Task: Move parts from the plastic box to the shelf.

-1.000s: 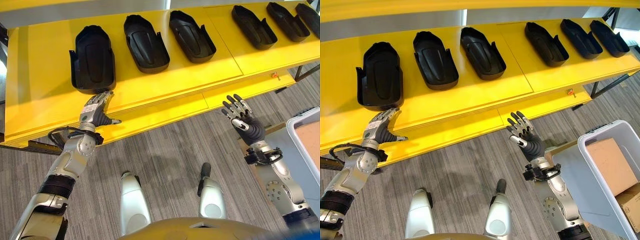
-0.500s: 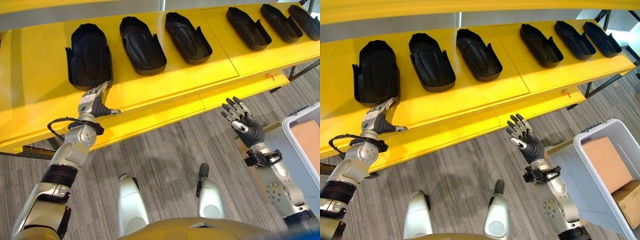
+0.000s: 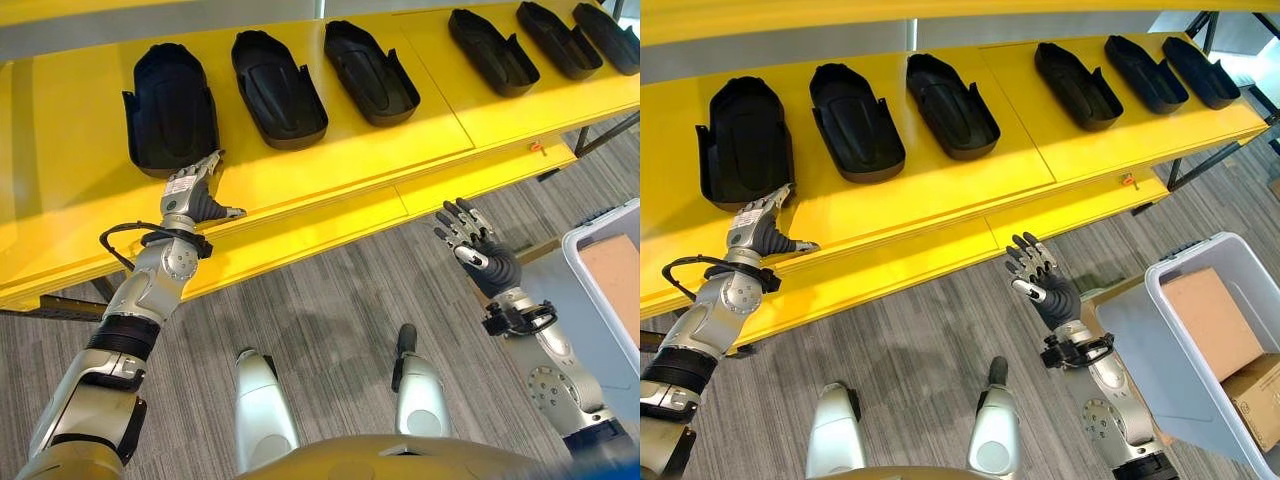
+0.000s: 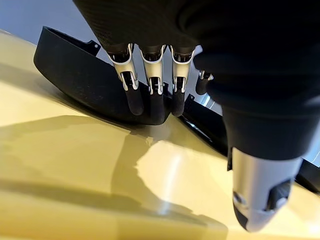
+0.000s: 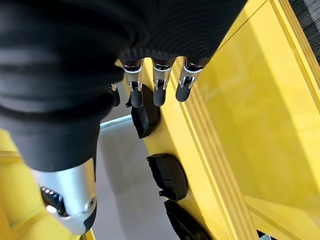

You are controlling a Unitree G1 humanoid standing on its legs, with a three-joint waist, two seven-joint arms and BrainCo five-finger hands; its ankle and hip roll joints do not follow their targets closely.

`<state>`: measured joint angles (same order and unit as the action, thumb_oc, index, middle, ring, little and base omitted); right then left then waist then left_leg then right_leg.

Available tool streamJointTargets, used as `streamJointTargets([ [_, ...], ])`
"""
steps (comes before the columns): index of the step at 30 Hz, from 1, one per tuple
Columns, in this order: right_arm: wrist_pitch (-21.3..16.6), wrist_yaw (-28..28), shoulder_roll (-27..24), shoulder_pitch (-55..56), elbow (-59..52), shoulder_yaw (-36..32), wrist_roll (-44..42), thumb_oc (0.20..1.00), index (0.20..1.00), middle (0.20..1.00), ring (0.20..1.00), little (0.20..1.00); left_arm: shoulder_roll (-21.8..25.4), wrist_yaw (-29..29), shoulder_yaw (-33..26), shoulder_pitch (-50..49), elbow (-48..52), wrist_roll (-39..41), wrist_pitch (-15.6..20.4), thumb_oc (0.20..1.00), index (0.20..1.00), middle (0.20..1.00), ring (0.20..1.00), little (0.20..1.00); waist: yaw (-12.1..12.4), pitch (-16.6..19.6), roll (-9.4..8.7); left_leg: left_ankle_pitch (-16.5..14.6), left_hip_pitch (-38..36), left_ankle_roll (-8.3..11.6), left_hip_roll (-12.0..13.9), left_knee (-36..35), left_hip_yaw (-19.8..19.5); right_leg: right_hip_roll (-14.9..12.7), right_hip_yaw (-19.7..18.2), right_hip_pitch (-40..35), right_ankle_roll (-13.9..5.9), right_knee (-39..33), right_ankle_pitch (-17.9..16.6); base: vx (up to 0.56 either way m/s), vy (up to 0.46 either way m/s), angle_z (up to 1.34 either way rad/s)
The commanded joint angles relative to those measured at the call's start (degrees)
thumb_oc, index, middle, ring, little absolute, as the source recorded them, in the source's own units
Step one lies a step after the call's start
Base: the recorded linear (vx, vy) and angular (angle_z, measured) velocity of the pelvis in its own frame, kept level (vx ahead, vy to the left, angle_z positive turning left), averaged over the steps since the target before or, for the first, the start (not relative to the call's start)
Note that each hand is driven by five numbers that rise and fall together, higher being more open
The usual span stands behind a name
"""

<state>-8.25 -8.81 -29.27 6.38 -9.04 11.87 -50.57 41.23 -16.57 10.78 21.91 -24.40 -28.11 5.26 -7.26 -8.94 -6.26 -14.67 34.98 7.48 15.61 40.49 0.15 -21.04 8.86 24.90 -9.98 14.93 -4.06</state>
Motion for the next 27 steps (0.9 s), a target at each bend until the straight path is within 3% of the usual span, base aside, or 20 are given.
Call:
streamJointTargets([
  [1, -1.81, -0.94, -1.80, -2.95, -1.66, -3.33, -2.24, 1.000, 1.000, 1.000, 1.000, 1.000, 2.67, -2.38, 0.26, 5.93, -1.43, 1.90, 0.74, 1.000, 1.000, 1.000, 1.000, 1.000, 0.46, -0.76, 1.62, 4.57, -3.11, -2.87, -1.85, -6.72, 2.98, 0.12, -1.86, 1.83, 1.89, 13.63, 9.73, 0.00, 0.000, 0.00],
  [9, -1.82, -0.88, -1.72, -3.00, -1.43, -3.08, -2.22, 1.000, 1.000, 1.000, 1.000, 1.000, 2.53, -2.28, 0.76, 6.44, 1.01, 2.04, 1.54, 1.000, 1.000, 1.000, 1.000, 1.000, 0.56, -0.88, 1.55, 4.60, -2.77, -2.93, -1.91, -6.60, 2.88, 0.16, -1.95, 2.09, 1.97, 13.91, 9.90, 0.00, 0.000, 0.00],
  [17, -2.13, -0.60, -0.83, -2.77, -1.09, -3.18, -2.27, 1.000, 1.000, 1.000, 1.000, 1.000, -1.41, 0.25, -2.84, 0.27, 8.31, 10.07, 4.60, 1.000, 1.000, 1.000, 1.000, 1.000, 1.21, -1.33, 1.53, 4.72, -2.80, -3.08, -2.13, -6.69, 2.53, 0.16, -1.72, 1.70, 2.13, 14.12, 10.06, 0.00, -0.001, 0.00],
  [19, -2.22, -0.46, -0.62, -2.73, -1.11, -3.42, -2.34, 1.000, 1.000, 1.000, 1.000, 1.000, -3.04, 2.04, -4.11, -2.33, 11.40, 13.73, 5.98, 1.000, 1.000, 1.000, 1.000, 1.000, 1.54, -1.63, 1.51, 4.71, -2.89, -3.14, -2.28, -6.72, 2.45, 0.12, -1.71, 1.58, 2.15, 14.18, 10.02, 0.00, -0.008, 0.03],
  [20, -2.79, -0.31, -0.08, -2.44, -1.35, -3.68, -2.15, 1.000, 1.000, 1.000, 1.000, 1.000, -5.25, 4.23, -5.02, -7.04, 17.48, 18.94, 8.03, 1.000, 1.000, 1.000, 1.000, 1.000, 2.17, -2.38, 1.33, 4.77, -2.91, -3.20, -2.47, -6.60, 2.15, -0.05, -1.25, 1.09, 2.22, 14.09, 10.01, 0.00, -0.018, 0.03],
  [22, -2.96, -0.38, -0.14, -2.21, -1.79, -3.73, -2.27, 1.000, 1.000, 1.000, 1.000, 1.000, -5.91, 4.59, -5.29, -8.86, 19.45, 20.95, 8.52, 1.000, 1.000, 1.000, 1.000, 1.000, 2.40, -2.67, 1.19, 4.84, -3.03, -3.23, -2.56, -6.60, 2.02, -0.14, -1.04, 0.88, 2.27, 14.19, 10.02, 0.00, -0.003, 0.02],
  [27, -4.10, 0.15, 0.06, -1.77, -2.46, -3.00, -2.34, 1.000, 1.000, 1.000, 1.000, 1.000, -8.60, 6.65, -5.58, -10.64, 24.57, 36.86, 12.04, 1.000, 1.000, 1.000, 1.000, 1.000, 2.98, -3.47, 1.04, 5.09, -3.41, -3.42, -2.89, -6.82, 1.62, -0.34, -0.84, 0.25, 2.43, 14.33, 9.89, -0.01, -0.010, 0.05],
])
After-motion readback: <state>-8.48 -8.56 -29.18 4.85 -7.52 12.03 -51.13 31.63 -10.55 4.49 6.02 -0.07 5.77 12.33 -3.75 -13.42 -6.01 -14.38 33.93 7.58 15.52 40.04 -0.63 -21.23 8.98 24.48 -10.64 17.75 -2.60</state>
